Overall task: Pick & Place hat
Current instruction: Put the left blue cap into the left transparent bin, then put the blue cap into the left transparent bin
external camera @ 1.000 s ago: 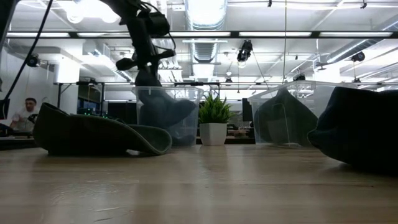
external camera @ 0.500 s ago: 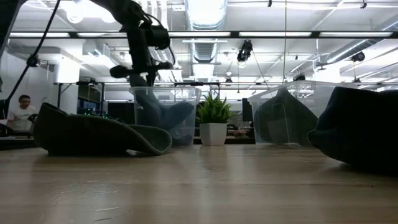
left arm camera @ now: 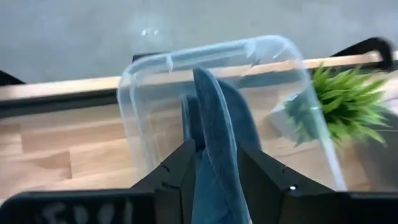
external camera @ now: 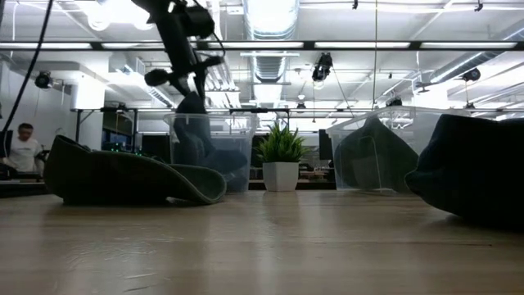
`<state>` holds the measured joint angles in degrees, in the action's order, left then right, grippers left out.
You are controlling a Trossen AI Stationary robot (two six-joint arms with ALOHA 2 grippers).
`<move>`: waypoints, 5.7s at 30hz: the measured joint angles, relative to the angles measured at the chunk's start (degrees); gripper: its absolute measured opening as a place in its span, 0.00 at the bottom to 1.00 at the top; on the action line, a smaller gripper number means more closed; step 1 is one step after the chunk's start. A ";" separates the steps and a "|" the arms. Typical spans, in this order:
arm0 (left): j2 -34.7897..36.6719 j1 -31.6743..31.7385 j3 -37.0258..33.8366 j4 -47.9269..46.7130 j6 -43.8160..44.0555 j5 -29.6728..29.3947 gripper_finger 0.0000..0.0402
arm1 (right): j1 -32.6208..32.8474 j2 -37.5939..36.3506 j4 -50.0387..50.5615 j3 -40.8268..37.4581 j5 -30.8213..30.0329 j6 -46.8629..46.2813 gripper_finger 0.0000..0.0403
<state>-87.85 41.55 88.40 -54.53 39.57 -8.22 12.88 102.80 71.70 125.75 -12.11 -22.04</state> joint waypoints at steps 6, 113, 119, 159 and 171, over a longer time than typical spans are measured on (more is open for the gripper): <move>6.06 -0.03 0.00 0.48 -1.34 1.66 0.27 | 0.14 -0.08 2.11 -0.02 1.10 -1.25 0.49; 24.56 -11.85 -0.46 14.46 -8.92 35.03 0.27 | 29.00 -17.33 -11.67 -52.33 3.31 -56.26 0.02; 22.20 -12.98 -0.46 14.87 -7.80 36.96 0.27 | 19.09 -17.35 -7.05 -45.23 8.94 -37.62 0.02; -0.60 -49.37 -0.31 27.44 -15.85 23.17 0.28 | 4.64 -9.59 -5.67 -33.38 26.86 -4.00 0.03; -1.69 -51.64 -0.31 23.74 -13.78 19.94 0.28 | 5.39 -8.00 -4.44 -27.88 24.78 -1.73 0.03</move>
<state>-89.54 -10.09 88.09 -30.79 25.79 11.72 18.27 94.80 67.27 97.87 12.66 -23.77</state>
